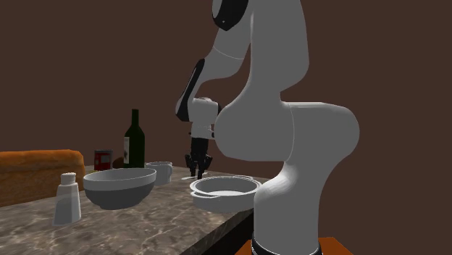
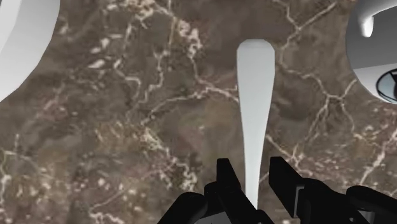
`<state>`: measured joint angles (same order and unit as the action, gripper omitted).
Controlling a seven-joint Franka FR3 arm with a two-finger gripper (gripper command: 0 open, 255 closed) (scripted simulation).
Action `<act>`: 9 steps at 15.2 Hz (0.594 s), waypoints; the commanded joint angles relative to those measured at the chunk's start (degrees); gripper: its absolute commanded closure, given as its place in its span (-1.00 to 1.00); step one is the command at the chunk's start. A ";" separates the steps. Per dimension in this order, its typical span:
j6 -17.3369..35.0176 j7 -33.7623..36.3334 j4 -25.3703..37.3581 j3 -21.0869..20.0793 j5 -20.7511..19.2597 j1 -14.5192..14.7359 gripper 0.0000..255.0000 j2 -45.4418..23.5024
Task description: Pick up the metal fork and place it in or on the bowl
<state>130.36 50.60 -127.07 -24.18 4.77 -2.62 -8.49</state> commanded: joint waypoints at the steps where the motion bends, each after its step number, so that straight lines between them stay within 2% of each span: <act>1: 0.00 0.00 0.00 0.01 0.00 0.00 1.00 0.00; 6: 0.02 0.00 0.00 0.01 0.00 -0.01 1.00 -0.01; 9: -2.19 -0.29 0.70 -0.12 0.66 -0.18 1.00 1.60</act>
<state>128.83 50.30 -126.72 -24.26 5.31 -2.79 -7.24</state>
